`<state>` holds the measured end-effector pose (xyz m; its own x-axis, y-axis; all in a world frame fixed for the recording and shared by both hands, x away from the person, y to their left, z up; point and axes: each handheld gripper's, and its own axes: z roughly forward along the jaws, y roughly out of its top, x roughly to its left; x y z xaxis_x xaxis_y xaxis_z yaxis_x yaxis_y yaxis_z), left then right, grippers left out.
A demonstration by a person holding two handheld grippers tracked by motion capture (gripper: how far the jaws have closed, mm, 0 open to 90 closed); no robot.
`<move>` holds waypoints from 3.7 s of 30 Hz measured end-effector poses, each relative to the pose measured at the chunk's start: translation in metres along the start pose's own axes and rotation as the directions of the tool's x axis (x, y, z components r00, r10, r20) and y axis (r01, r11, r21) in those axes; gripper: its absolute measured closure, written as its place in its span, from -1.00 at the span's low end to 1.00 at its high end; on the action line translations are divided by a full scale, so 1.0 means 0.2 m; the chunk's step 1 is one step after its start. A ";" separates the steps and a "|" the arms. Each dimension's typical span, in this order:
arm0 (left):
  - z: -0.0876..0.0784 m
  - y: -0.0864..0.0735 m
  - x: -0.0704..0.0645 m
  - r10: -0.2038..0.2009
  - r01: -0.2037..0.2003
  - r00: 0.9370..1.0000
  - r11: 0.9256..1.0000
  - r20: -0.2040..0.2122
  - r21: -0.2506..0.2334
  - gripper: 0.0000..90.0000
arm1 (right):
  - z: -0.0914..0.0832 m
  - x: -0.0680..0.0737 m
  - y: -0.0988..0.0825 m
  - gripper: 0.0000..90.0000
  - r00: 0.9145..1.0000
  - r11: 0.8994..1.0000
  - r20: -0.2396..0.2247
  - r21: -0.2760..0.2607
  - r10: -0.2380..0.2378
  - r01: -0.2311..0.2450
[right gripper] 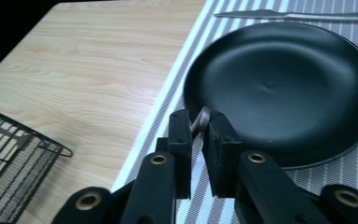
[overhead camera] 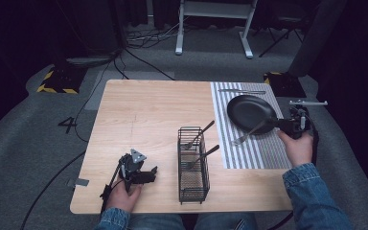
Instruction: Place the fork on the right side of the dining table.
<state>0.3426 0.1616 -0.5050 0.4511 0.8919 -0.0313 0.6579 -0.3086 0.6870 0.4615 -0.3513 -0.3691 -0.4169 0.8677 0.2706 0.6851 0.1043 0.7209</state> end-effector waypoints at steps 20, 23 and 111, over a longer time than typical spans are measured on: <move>0.00 0.00 0.00 0.000 0.000 1.000 1.000 0.000 0.000 -0.68 | 0.04 -0.18 -0.07 0.49 0.996 0.994 0.052 0.072 0.074 -0.078; 0.00 0.00 0.00 0.000 0.000 1.000 1.000 0.000 0.000 -0.68 | 0.04 -0.21 -0.08 0.49 0.995 0.993 0.057 0.077 0.086 -0.090; 0.00 0.00 0.00 0.000 0.000 1.000 1.000 0.000 0.000 -0.68 | 0.01 -0.41 -0.23 0.20 0.984 0.983 0.078 0.081 0.161 -0.167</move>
<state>0.3426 0.1615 -0.5050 0.4511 0.8919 -0.0317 0.6581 -0.3084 0.6868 0.4653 -0.4257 -0.4261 -0.2533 0.9086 0.3322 0.7915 -0.0028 0.6112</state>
